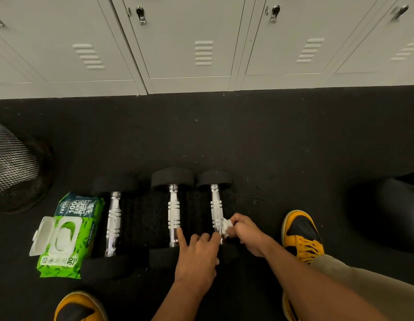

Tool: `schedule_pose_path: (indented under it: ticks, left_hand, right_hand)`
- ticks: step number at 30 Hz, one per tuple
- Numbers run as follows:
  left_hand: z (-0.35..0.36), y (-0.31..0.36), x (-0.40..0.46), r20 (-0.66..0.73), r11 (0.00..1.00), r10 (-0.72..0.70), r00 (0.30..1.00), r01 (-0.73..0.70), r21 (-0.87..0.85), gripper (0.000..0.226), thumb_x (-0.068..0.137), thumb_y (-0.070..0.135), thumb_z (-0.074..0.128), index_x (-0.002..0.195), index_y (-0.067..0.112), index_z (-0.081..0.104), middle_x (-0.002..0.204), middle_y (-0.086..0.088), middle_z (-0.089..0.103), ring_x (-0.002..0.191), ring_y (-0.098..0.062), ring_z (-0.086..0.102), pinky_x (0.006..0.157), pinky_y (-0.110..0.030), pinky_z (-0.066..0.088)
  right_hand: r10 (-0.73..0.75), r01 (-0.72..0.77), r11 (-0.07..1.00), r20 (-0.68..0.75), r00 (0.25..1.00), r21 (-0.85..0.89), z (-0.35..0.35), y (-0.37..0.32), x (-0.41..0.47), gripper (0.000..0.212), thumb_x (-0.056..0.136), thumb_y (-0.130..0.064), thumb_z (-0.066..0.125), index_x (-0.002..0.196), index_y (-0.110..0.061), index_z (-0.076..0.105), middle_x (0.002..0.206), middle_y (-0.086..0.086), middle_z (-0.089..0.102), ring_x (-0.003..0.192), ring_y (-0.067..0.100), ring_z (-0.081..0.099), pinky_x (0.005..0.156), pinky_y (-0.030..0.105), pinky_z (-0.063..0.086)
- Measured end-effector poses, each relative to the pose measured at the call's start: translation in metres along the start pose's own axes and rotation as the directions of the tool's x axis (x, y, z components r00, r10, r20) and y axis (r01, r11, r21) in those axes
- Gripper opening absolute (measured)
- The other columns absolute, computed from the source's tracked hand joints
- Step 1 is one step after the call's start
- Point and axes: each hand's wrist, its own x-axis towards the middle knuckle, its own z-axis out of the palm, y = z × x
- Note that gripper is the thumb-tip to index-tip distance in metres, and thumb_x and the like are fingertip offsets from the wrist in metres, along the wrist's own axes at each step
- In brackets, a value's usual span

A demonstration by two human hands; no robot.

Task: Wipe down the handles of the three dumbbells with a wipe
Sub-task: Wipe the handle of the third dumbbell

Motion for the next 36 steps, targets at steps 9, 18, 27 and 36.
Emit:
schedule_pose_path:
  ticks: [9,18,27,36]
  left_hand:
    - [0.0,-0.004,0.0,0.018,0.999,-0.007,1.0,0.008,-0.053,0.049,0.092,0.023,0.059,0.134,0.028,0.036,0.121,0.006,0.053,0.121,-0.017,0.049,0.115,-0.065,0.0]
    - [-0.004,-0.005,-0.002,0.018,0.998,-0.009,1.0,0.011,-0.069,0.04,0.092,0.022,0.058,0.127,0.028,0.039,0.116,0.007,0.055,0.118,-0.016,0.05,0.115,-0.064,0.0]
    - [-0.003,-0.007,-0.001,0.022,0.997,-0.011,1.0,0.013,-0.076,0.039,0.092,0.023,0.059,0.126,0.027,0.041,0.116,0.005,0.056,0.118,-0.018,0.051,0.115,-0.065,-0.001]
    - [-0.005,-0.004,0.001,0.018,0.999,-0.01,1.0,0.011,-0.05,0.041,0.091,0.023,0.06,0.126,0.025,0.042,0.116,0.002,0.058,0.119,-0.023,0.051,0.113,-0.066,-0.005]
  right_hand:
    - [0.043,-0.034,0.965,-0.026,0.999,0.26,0.005,-0.011,0.024,0.026,0.087,0.008,0.046,0.087,-0.018,0.05,0.102,0.013,0.069,0.086,0.023,0.065,0.065,0.033,0.042]
    - [0.003,0.034,0.918,-0.093,0.996,0.396,0.006,-0.029,0.041,0.022,0.088,0.009,0.05,0.092,-0.012,0.052,0.098,0.014,0.067,0.085,0.026,0.068,0.068,0.037,0.051]
    - [-0.005,0.082,0.703,-0.11,0.994,0.707,0.009,-0.047,0.056,0.022,0.092,0.009,0.051,0.112,-0.001,0.057,0.107,0.021,0.067,0.09,0.029,0.068,0.079,0.042,0.056]
    - [0.037,-0.057,0.699,0.044,0.998,0.713,0.016,-0.042,0.056,0.031,0.094,-0.011,0.036,0.115,-0.005,0.058,0.116,0.022,0.065,0.113,0.04,0.061,0.099,0.058,0.044]
